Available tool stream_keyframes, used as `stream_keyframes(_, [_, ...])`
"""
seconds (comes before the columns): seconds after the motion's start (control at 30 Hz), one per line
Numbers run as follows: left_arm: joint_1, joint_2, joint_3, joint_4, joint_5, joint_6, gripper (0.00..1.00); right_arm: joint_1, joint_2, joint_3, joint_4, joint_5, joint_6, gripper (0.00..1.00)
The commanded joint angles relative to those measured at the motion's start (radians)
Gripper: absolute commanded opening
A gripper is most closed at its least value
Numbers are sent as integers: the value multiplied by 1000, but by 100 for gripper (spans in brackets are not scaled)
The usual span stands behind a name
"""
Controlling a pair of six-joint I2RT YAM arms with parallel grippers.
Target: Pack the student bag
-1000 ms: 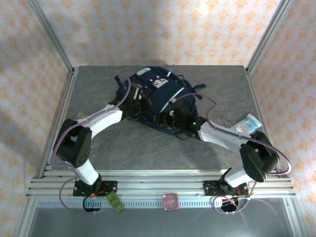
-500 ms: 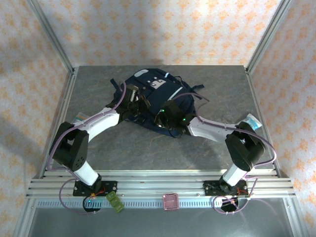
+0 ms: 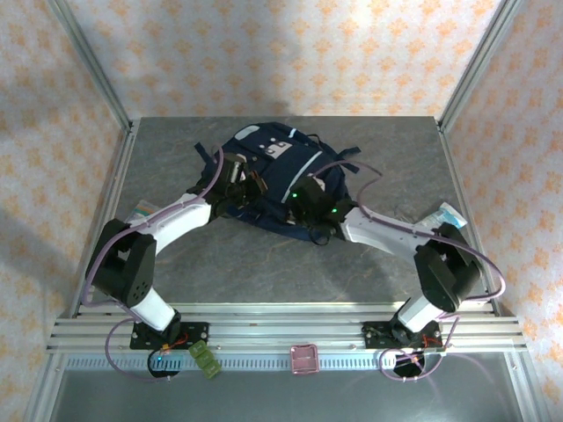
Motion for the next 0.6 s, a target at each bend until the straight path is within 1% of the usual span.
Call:
stream_keyframes(0.0, [41, -79, -10, -1, -35, 75, 0, -96, -61, -56, -131, 159, -71, 0])
stream_keyframes(0.07, [41, -77, -17, -2, -28, 85, 0, -123, -59, -48, -161, 179, -102, 0])
stream_keyframes(0.13, [41, -69, -21, 6, -7, 88, 0, -126, -48, -36, -157, 215, -143, 0])
stream_keyframes(0.2, [41, -58, -20, 18, 21, 99, 0, -126, -43, -27, -120, 200, -196, 0])
stream_keyframes(0.27, [39, -43, -3, 5, 36, 129, 0, -121, -40, -23, -83, 157, -246, 0])
stream_keyframes(0.33, [39, -27, 23, -15, 32, 169, 0, -102, -37, -13, -78, 144, -287, 0])
stream_keyframes(0.43, [39, -3, 76, -47, -1, 237, 0, -46, -27, -2, -97, 125, -344, 0])
stream_keyframes(0.57, [40, 50, 186, -89, -63, 331, 0, 24, -17, -12, -85, 23, -353, 0])
